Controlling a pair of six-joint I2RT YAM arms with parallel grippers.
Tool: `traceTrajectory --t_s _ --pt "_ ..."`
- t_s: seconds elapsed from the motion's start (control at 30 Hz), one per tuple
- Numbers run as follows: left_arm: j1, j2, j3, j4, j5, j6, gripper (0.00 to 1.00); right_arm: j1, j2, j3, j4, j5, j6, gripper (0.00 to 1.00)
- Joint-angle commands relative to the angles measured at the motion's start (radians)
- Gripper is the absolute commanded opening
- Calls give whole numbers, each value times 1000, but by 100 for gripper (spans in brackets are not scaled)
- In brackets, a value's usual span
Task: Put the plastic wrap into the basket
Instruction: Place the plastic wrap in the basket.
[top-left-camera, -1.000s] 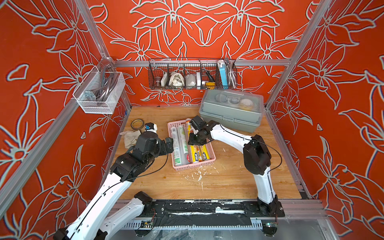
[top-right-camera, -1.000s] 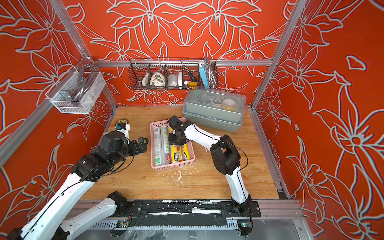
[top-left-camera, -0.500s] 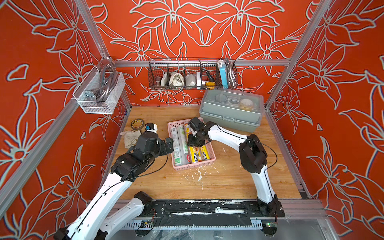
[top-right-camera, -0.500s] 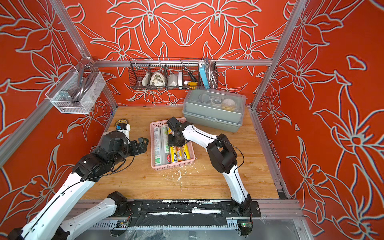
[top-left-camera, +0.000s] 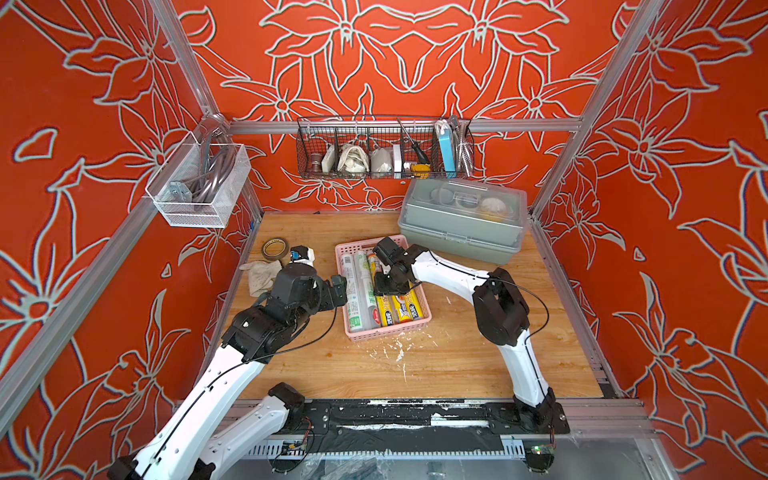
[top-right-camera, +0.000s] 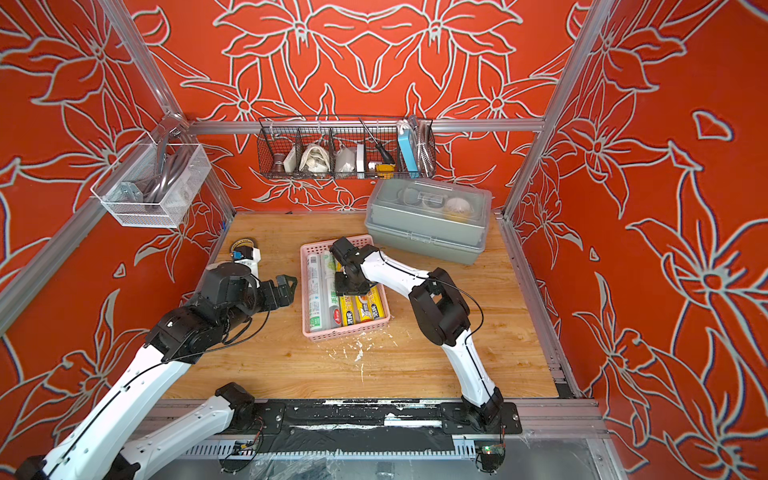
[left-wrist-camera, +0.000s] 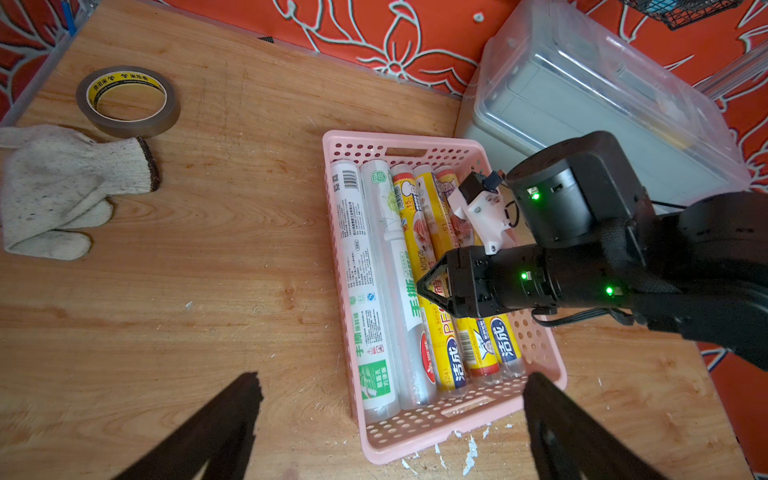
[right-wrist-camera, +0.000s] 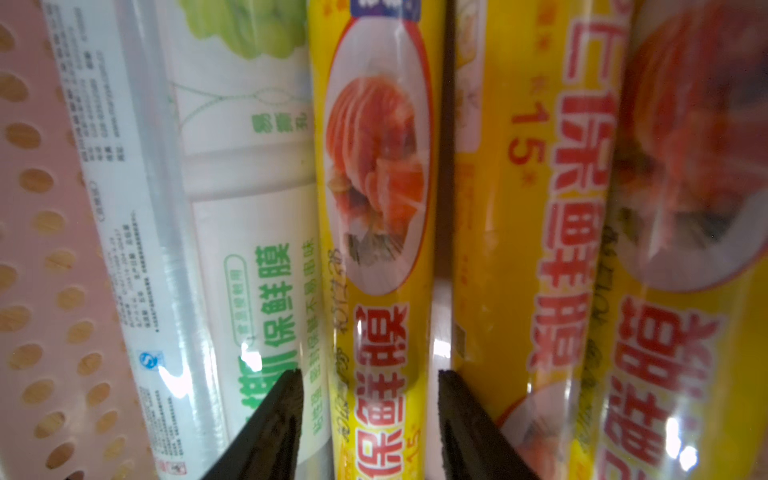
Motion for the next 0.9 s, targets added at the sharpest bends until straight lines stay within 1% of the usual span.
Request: traceTrajectory --t_s 0.0,0.3,0.47,0.57,0.63,0.7,0.73,0.8,0.87 --pt "7 -13 -5 8 0 5 98 0 -34 32 -76 70 -30 56" --pt "9 -11 -1 18 -10 21 98 -1 -161 52 -126 154 -95 56" --pt "13 5 9 50 -60 57 98 -2 -301 -35 -67 277 -151 56" --pt "16 24 20 80 -106 100 98 -6 -381 -92 -37 346 -195 56" --pt "20 48 49 89 -143 143 98 -12 -443 -152 2 402 -241 56" --pt "26 63 62 117 -167 194 98 -20 -514 -257 83 450 -294 56" --pt "30 64 56 146 -172 224 98 -31 -553 -313 128 471 -313 59" --pt "41 57 19 221 -173 284 98 -59 -620 -420 201 489 -346 62" --pt "49 46 -35 301 -193 316 98 -91 -671 -506 246 526 -362 65"
